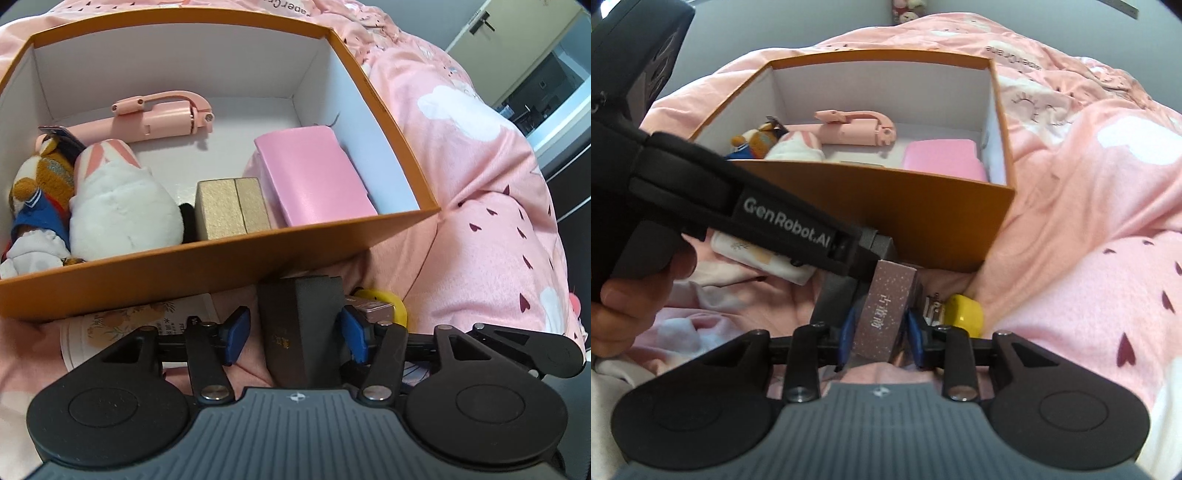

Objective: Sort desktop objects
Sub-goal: 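Grasp the black box with the left tool while the right tool grasps the mauve printed box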

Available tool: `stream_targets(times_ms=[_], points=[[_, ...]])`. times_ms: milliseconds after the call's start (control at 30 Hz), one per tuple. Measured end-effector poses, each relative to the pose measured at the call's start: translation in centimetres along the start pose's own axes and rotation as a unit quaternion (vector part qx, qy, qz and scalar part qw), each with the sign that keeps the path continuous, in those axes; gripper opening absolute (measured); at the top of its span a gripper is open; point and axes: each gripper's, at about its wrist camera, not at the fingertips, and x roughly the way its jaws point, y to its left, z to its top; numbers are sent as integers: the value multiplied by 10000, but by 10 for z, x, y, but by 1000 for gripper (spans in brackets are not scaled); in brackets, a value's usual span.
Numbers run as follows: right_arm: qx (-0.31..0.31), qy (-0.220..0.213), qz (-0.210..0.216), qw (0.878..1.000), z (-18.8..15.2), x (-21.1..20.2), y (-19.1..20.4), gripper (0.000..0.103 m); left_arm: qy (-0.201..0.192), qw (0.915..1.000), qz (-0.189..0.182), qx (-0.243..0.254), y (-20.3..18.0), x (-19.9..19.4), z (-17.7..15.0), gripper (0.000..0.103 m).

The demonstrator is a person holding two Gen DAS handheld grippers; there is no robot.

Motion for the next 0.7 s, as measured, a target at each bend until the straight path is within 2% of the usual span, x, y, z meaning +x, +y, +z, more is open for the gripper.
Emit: stream_targets(times_ms=[233,333,467,633,700], points=[[318,2,5,9995,-4,-4,-11,30,-153,9992,370,29,0,-9,-3,65],[275,30,-5,9996,-3,-3,-9,30,-122,9990,425,76,-3,-7,-1,65],[124,155,-74,9998,0,5,-4,30,-194,9968,675,371,-15,-5,1,65],[16,138,-38,9999,2,8,-1,30,-154,9968,734,273,-8,-11,-1,65],[-159,82,-31,9998,2,7,4,30,-141,9979,615,105,-1,-14,-1,64]])
